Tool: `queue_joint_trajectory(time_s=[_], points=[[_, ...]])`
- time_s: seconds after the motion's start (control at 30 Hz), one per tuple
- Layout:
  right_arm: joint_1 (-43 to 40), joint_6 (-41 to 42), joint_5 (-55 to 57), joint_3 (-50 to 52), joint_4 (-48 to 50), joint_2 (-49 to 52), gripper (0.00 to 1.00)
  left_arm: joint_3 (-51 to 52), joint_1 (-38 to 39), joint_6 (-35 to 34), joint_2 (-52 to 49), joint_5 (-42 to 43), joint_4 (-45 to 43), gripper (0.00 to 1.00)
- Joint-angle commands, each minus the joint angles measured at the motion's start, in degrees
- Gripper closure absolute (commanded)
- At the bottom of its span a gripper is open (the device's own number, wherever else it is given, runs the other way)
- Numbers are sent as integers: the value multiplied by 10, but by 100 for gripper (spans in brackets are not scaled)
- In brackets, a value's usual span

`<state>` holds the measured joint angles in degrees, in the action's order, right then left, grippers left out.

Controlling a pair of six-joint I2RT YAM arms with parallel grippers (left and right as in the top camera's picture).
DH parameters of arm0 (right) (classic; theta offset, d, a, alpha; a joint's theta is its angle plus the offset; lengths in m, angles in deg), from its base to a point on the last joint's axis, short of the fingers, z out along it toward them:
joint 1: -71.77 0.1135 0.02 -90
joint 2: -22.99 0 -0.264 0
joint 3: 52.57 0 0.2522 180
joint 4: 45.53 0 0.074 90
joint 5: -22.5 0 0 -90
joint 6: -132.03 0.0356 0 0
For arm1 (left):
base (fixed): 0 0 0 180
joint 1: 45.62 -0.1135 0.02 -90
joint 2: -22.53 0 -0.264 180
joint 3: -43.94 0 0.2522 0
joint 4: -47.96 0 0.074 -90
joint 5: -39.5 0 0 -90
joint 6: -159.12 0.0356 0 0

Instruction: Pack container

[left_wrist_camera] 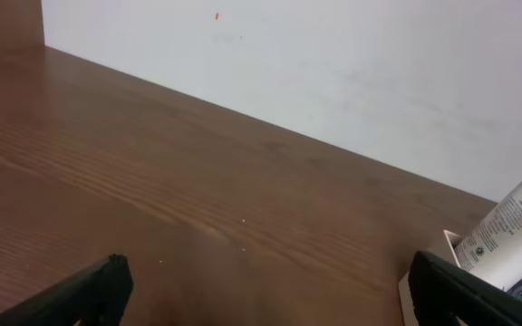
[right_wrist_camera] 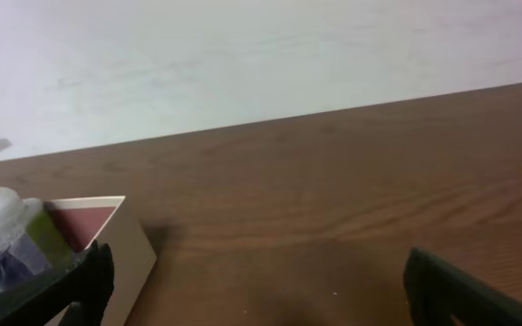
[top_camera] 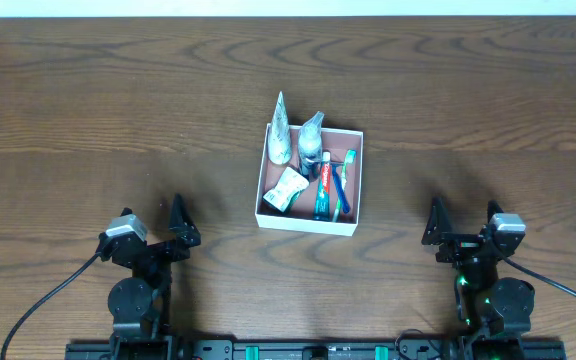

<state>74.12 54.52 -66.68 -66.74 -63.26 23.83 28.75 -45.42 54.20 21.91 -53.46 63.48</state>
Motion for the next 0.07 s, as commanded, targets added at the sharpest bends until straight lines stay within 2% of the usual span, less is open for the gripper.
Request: queue_joint_trajectory(time_s=[0.0, 0.03], points=[[6, -10, -2, 1, -3, -6, 1, 12, -2, 9, 3, -5, 22, 2], [6, -10, -2, 1, -3, -6, 1, 12, -2, 9, 3, -5, 22, 2]])
